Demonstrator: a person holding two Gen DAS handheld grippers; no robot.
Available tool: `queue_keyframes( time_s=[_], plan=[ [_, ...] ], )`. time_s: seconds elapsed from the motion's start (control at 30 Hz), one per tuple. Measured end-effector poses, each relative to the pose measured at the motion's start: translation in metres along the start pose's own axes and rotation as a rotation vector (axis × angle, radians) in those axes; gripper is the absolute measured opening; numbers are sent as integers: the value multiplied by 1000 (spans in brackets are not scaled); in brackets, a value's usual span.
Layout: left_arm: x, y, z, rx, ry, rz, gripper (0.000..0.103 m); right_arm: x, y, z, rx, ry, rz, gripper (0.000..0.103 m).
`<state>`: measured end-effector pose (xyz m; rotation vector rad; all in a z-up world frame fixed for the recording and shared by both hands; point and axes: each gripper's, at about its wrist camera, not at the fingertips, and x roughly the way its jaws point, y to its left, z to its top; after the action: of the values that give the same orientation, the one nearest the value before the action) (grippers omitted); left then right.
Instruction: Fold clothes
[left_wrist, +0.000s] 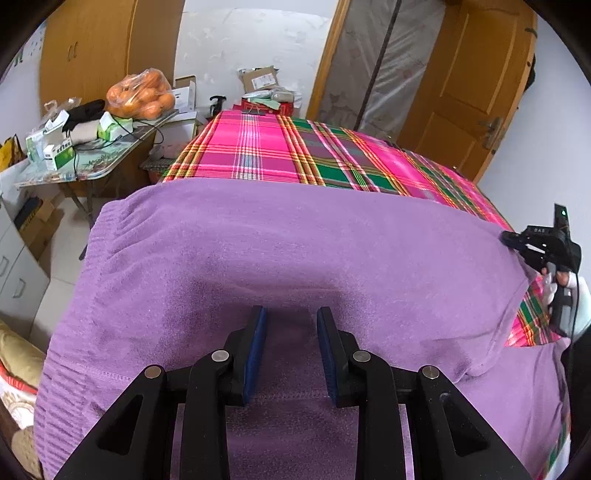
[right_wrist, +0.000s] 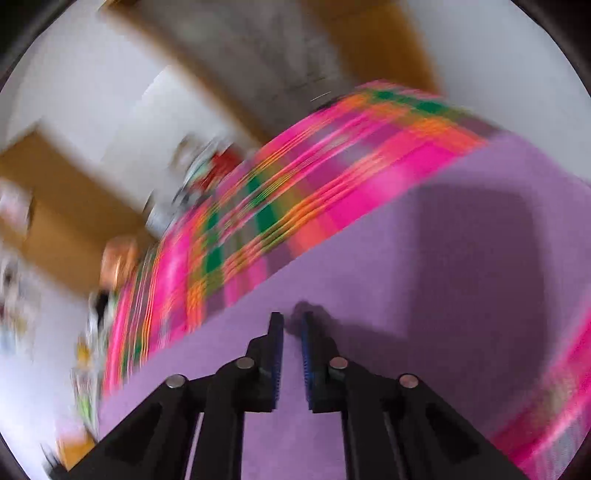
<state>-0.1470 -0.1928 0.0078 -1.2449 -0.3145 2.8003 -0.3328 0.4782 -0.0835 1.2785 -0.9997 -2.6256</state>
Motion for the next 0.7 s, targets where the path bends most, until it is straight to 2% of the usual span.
queue_keyframes(
  time_s=[0.07, 0.23, 0.37, 0.5, 0.6, 0.7],
  plan=[
    [0, -1, 0, 7, 0, 8, 29, -15, 4, -12, 13, -8, 19, 30],
    [-2, -6, -3, 23, -5, -7, 29, -36, 49, -78, -136, 109, 166, 30],
    [-11, -14, -5, 55, -41, -67, 29, -46, 90, -137, -281, 200, 255, 31],
    [-20, -38, -10, 160, -70, -193, 29, -56, 126, -182, -424, 217, 310, 31],
    [-14, -58, -16, 249, -18, -249, 29, -56, 142, -206, -500, 232, 306, 31],
    [0, -63, -17, 254, 61, -233, 29, -44, 146, -221, -544, 245, 273, 31]
  ],
)
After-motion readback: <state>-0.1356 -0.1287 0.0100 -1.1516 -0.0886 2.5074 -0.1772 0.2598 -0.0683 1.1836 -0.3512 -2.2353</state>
